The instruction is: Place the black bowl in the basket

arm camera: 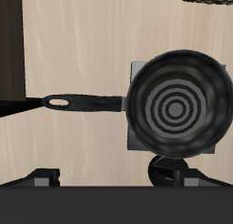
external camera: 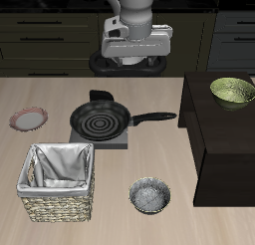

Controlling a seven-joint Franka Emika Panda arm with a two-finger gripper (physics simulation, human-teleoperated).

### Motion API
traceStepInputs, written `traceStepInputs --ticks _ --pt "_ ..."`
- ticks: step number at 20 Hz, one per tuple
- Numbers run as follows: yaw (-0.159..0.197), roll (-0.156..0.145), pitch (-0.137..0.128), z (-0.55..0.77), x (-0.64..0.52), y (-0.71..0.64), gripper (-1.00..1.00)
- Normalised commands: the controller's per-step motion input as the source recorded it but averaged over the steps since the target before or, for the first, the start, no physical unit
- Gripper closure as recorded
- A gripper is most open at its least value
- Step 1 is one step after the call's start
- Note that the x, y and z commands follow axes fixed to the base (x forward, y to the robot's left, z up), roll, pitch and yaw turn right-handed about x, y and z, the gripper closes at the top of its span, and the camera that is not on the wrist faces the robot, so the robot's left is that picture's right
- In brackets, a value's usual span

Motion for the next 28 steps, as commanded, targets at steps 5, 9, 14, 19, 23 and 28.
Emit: traceStepInputs --ticks 5,9,14,19,23,28 --pt "-0.018 0.005 0.011 -0.02 0.25 0.04 -1.00" --pt "-0.016 -0.023 0.027 -0.03 0.33 0.03 -1.00" --pt "-0.014 -0.009 0.006 0.02 0.30 0.01 -1.00" --pt "0.000 -0.027 0.002 0.02 0.38 0.03 -1.00" --pt "-0.017 -0.017 -0.025 0.09 0.31 0.00 -1.00" --pt "-0.024 -0.021 0.032 0.03 0.34 -0.04 -1.00"
